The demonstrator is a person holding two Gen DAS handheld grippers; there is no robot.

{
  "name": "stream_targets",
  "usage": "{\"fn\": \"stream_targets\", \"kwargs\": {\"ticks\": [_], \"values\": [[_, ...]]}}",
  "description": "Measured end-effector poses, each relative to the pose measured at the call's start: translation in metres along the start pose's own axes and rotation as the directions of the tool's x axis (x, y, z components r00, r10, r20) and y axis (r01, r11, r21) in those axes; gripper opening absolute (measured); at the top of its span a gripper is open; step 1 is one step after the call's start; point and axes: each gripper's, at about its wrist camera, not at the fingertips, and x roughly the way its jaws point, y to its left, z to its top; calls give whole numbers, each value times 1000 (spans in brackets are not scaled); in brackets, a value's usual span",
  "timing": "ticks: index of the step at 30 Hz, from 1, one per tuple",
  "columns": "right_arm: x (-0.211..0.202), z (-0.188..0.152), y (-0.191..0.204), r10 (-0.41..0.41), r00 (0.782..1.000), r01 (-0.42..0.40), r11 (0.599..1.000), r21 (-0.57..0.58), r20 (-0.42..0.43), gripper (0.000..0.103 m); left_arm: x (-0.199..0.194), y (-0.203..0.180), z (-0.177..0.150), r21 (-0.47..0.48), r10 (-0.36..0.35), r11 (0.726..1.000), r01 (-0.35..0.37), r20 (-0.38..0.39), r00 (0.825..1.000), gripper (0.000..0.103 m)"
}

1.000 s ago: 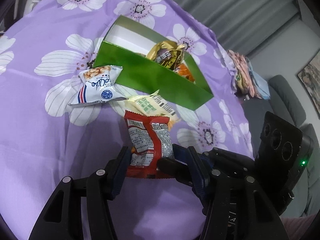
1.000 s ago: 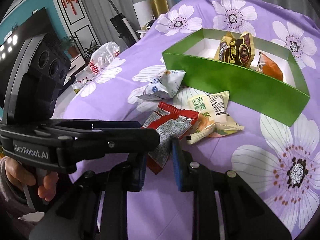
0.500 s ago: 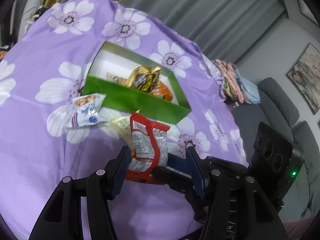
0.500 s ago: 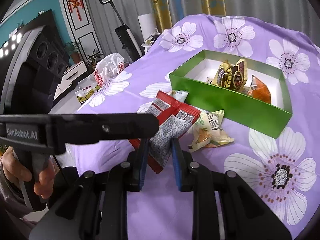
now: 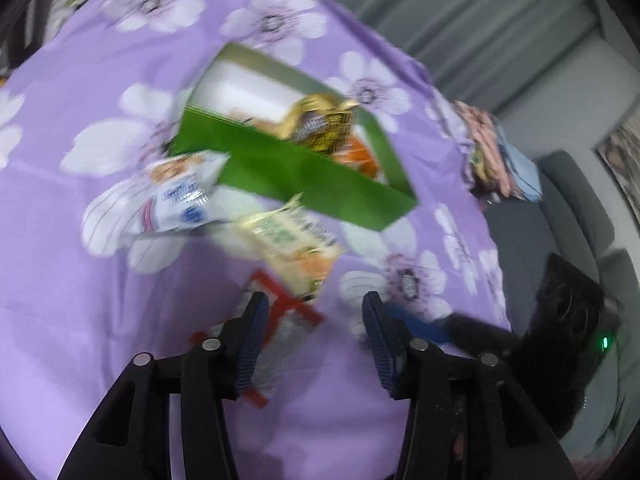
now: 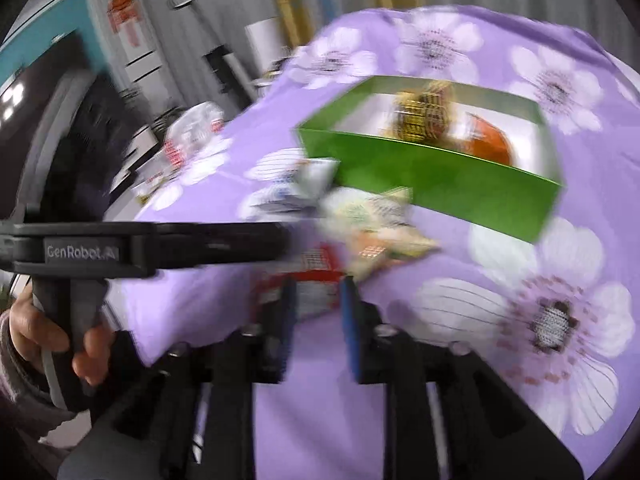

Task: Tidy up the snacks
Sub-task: 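Lift the red-and-white bag and carry it over the green box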

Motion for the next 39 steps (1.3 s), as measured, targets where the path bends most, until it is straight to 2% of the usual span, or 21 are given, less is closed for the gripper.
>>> {"fn": "stream_targets", "kwargs": {"ticks": [2, 4, 7, 10, 14, 18, 20, 23, 29, 39], "values": [[-6, -3, -13, 11, 1000, -11, 999, 48, 5, 62, 3, 5, -5, -19, -7, 1000, 6, -22, 1000, 68], [-7, -8, -16, 48, 999, -47, 996, 73, -6, 63, 7, 7, -11, -14, 1, 1000, -1, -41, 999, 77], [6, -16, 0, 76, 996, -74, 996, 43, -56, 63, 13, 9, -12, 7, 48, 999, -48, -52, 997, 77], [25, -20, 22, 127, 987, -126, 992, 20, -95, 61, 14, 3, -4, 114, 97, 989, -95, -12, 995, 77], [48, -19, 41, 127, 983, -130, 991, -12, -133, 59, 30, 6, 3, 162, 95, 983, -82, -79, 992, 77], [64, -18, 42, 107, 982, -108, 994, 6, -154, 49, 45, 8, -2, 172, 94, 983, -68, -150, 984, 76], [67, -15, 40, 89, 984, -91, 996, -9, -153, 42, 44, 6, -7, 207, 116, 975, -84, -147, 982, 71], [70, -12, 34, 98, 983, -102, 995, -18, -156, 38, 41, 10, -7, 161, 58, 986, -30, -173, 983, 64], [64, -13, 33, 129, 983, -134, 991, -24, -130, 32, 36, 16, -10, 109, 44, 994, -28, -148, 988, 53], [28, -13, 49, 126, 988, -135, 985, -105, -86, 30, 8, 1, -22, 75, 15, 997, -9, -85, 996, 53]]}}
